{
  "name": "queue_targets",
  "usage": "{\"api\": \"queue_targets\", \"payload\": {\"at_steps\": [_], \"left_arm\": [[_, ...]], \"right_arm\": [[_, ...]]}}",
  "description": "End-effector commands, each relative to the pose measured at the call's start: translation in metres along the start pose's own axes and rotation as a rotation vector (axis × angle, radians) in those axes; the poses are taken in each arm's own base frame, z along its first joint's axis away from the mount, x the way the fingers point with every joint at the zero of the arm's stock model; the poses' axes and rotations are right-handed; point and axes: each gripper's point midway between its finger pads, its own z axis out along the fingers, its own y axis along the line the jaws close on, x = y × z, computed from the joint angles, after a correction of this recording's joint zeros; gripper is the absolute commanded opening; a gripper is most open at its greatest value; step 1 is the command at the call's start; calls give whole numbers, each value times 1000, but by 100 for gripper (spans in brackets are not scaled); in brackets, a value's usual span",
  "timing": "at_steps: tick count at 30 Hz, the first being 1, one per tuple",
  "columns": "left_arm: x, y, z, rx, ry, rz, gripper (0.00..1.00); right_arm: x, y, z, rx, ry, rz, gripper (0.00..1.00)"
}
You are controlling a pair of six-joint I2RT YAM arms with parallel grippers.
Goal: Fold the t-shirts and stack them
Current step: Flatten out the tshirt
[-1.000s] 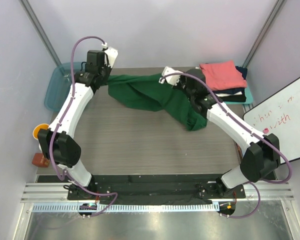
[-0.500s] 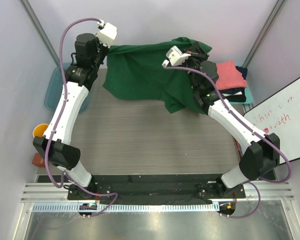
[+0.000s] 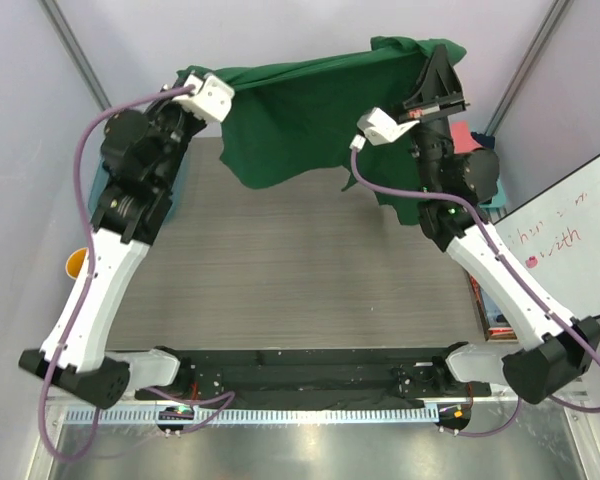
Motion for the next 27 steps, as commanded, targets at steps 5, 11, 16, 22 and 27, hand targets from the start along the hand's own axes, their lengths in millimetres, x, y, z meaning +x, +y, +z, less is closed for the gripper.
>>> {"api": "queue_targets", "payload": {"at_steps": [5, 11, 16, 22, 27], "left_arm": [[-31, 73, -86, -204, -141, 60, 0], [-10, 63, -77, -183, -51, 144, 0], [43, -7, -39, 39, 82, 253, 0], [144, -112, -6, 380, 345, 334, 0], [208, -122, 29, 250, 565, 428, 0]], "right_arm": [[14, -170, -46, 392, 44, -127, 1], [28, -146, -25, 318, 97, 69, 1], [40, -4, -4, -47, 130, 164, 1], [52, 174, -9, -425, 121, 207, 1], [66, 266, -10, -538, 132, 196, 1]]}}
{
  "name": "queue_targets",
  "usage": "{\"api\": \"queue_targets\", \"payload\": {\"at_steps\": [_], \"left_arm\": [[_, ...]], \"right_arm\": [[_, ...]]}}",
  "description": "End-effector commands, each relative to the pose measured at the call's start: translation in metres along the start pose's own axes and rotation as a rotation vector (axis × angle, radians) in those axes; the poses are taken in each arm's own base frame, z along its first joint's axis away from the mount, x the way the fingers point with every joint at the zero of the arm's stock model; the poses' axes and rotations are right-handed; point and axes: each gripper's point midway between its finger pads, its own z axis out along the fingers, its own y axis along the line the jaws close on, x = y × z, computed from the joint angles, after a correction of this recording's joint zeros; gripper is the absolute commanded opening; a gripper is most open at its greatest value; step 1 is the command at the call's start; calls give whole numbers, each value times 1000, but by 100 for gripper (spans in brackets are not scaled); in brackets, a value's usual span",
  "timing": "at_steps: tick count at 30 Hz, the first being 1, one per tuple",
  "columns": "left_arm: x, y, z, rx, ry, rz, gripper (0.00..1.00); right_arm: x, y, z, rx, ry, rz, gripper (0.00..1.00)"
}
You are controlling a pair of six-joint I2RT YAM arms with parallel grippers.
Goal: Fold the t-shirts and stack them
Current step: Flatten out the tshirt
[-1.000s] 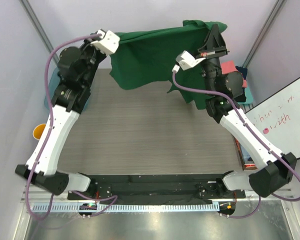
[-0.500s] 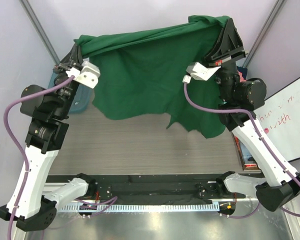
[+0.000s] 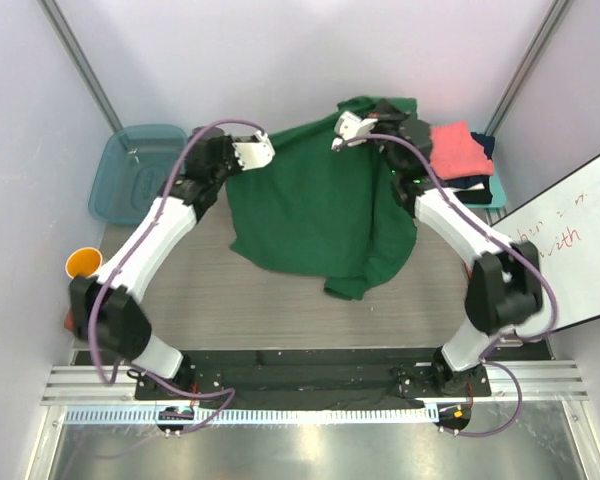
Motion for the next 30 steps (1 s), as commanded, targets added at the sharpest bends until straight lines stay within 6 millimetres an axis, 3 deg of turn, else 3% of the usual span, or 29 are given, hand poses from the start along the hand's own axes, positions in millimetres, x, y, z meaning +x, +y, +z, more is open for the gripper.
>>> {"api": "queue_targets", "payload": {"at_steps": [1, 2, 3, 4, 5, 6, 7, 8, 9, 10, 11, 14, 16, 17, 18, 19, 20, 21, 22, 23, 24, 25, 26, 27, 28, 30], "left_arm": [[59, 17, 30, -165, 296, 43, 0], [65, 24, 33, -217, 335, 49, 0], [59, 43, 36, -311, 325, 58, 0], [64, 40, 49, -333, 349, 76, 0], [65, 45, 53, -367, 360, 85, 0], [63, 59, 54, -447, 365, 66, 0], [64, 64, 57, -466, 381, 74, 0], [65, 66, 66, -480, 395, 69, 0], [70, 69, 67, -493, 419, 60, 5], [71, 70, 69, -503, 419, 47, 21], [72, 69, 72, -502, 421, 45, 56], [73, 64, 71, -500, 407, 35, 90], [75, 59, 68, -485, 403, 28, 94], [74, 60, 60, -487, 396, 19, 96], [71, 58, 58, -472, 363, 10, 96], [74, 38, 59, -392, 351, 8, 96], [66, 46, 40, -385, 304, -16, 93], [63, 37, 36, -331, 270, -18, 93], [54, 11, 38, -201, 183, 5, 92], [61, -13, 32, -93, 188, 31, 90], [56, -19, 17, -44, 148, 48, 90], [56, -51, 16, 70, 100, 88, 90], [60, -68, 11, 127, 89, 128, 89], [60, -71, 0, 134, 66, 148, 89], [71, -99, -2, 204, 68, 181, 88], [73, -117, -7, 245, 38, 239, 88]], "right_arm": [[27, 19, 27, 26, 42, 7, 1], [33, 33, 41, 76, 41, -2, 1], [35, 28, 47, 134, 39, -18, 2], [36, 23, 53, 191, 43, -67, 3], [45, 32, 61, 296, 56, -80, 9], [43, 9, 67, 401, 59, -90, 14], [48, 7, 71, 446, 89, -135, 19], [63, 19, 76, 479, 155, -130, 41], [64, 2, 78, 536, 179, -126, 52], [69, 1, 78, 544, 211, -122, 65], [73, 4, 78, 528, 234, -112, 70], [78, 12, 60, 445, 271, -62, 83], [79, 27, 38, 312, 302, -53, 86], [87, 59, 25, 200, 327, -32, 86], [76, 30, 7, 193, 308, 12, 85], [83, 81, -6, -76, 342, 18, 83], [79, 100, -22, -206, 346, 111, 81], [53, 94, -40, -325, 238, 158, 81], [53, 143, -84, -611, 270, 173, 78], [41, 161, -109, -714, 225, 184, 77], [22, 157, -129, -746, 146, 194, 77], [18, 170, -153, -819, 137, 174, 77], [8, 201, -180, -911, 107, 153, 77], [3, 210, -193, -944, 87, 136, 77], [-5, 215, -208, -977, 67, 132, 78], [-17, 243, -234, -1064, 38, 134, 77]]}}
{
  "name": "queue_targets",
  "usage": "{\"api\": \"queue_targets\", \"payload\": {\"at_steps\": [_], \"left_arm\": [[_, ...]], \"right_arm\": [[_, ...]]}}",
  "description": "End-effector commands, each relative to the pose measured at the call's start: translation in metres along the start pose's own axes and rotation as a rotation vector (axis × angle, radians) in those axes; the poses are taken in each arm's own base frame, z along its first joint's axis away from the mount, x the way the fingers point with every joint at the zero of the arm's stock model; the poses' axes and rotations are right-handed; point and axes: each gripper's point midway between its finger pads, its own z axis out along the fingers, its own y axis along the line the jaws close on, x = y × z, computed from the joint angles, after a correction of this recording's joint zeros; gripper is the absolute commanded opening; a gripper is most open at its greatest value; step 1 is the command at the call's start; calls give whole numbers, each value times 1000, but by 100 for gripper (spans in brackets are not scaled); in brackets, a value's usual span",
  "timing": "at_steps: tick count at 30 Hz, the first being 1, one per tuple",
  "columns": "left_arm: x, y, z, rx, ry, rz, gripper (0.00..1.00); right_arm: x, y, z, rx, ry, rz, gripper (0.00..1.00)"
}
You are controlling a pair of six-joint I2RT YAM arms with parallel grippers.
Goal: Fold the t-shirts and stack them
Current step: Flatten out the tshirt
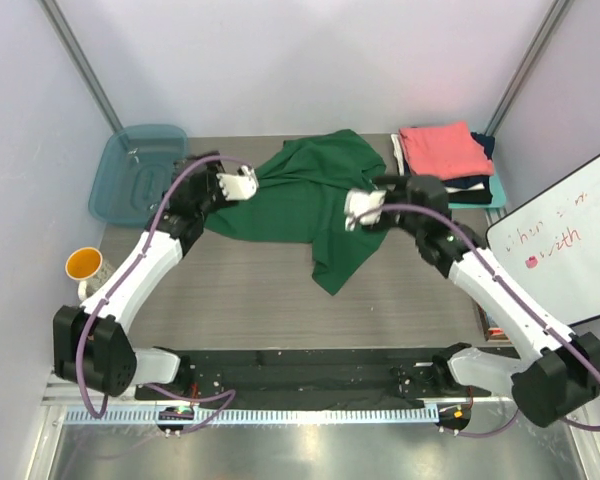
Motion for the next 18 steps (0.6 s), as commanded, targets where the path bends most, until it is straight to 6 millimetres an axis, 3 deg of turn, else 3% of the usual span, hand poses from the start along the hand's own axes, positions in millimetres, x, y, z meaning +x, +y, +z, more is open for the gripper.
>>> {"api": "queue_targets", "payload": {"at_steps": [1, 4, 7, 12, 18], "left_arm": [[2, -90, -8, 277, -105, 148, 88], [3, -93, -5, 272, -73, 125, 87], [5, -84, 1, 242, -16, 75, 85], [9, -67, 6, 190, 53, 12, 83], [14, -66, 0, 178, 69, 14, 82]], "right_arm": [[0, 172, -16, -549, -16, 21, 75], [-11, 210, -15, -661, -37, 4, 71], [-28, 222, -7, -701, -53, 12, 67], [-38, 243, 10, -733, -88, 24, 66], [-62, 266, 12, -797, -153, 12, 67]]}}
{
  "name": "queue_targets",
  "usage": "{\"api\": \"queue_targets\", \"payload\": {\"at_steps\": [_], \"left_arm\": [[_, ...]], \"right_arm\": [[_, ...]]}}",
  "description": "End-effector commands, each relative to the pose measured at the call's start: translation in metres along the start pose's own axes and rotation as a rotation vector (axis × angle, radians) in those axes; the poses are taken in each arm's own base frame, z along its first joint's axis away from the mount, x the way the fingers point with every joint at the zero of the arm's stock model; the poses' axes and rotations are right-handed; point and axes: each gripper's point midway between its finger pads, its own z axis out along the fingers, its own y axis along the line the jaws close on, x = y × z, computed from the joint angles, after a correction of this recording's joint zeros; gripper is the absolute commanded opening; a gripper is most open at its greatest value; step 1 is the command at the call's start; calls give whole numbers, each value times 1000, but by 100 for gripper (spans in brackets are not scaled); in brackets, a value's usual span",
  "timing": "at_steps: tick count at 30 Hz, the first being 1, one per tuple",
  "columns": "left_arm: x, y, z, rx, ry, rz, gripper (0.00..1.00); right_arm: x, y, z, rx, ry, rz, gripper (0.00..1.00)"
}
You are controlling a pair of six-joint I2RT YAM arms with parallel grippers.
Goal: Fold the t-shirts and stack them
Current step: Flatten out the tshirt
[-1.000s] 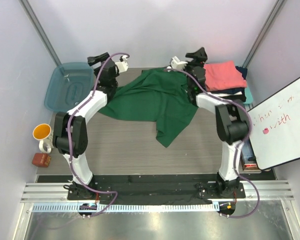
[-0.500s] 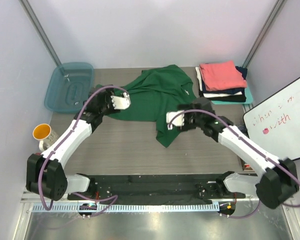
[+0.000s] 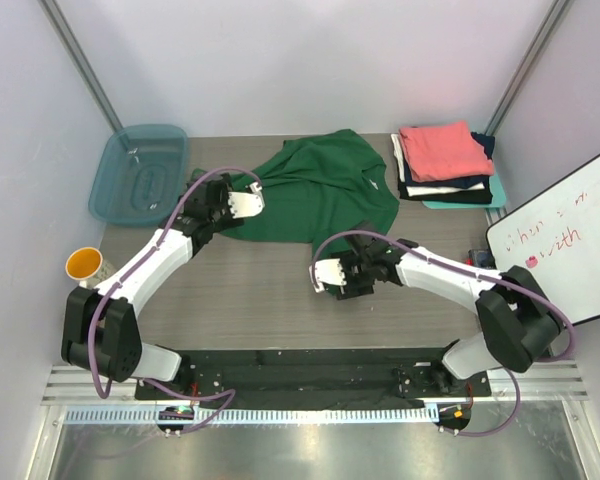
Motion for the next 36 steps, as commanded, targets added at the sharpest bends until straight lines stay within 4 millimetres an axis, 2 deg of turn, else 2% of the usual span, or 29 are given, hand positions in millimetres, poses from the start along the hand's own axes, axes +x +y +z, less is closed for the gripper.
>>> {"api": "queue_targets", "payload": {"at_steps": [1, 7, 10, 16, 20, 25, 27, 32, 36], "left_arm": [[1, 17, -13, -63, 13, -28, 82], [1, 24, -15, -79, 21, -21, 83], [2, 29, -18, -88, 27, -28, 83], [1, 39, -29, -110, 21, -25, 82], [1, 43, -32, -119, 21, -17, 83], [1, 47, -36, -128, 11, -13, 82], [2, 49, -36, -131, 7, -15, 82], [3, 55, -35, -147, 5, -23, 82], [2, 58, -37, -154, -1, -29, 82]], "right_arm": [[-36, -10, 9, -3, -113, -7, 67], [-55, 1, 26, -80, -174, 13, 66], [-63, -2, 32, -83, -196, 39, 66], [-65, 4, 46, -117, -210, 94, 64], [-60, 6, 56, -118, -188, 119, 58], [-48, 17, 57, -129, -150, 127, 51], [-41, 23, 56, -136, -122, 129, 52], [-26, 37, 48, -163, -60, 121, 62], [-13, 44, 46, -170, -12, 131, 63]]}}
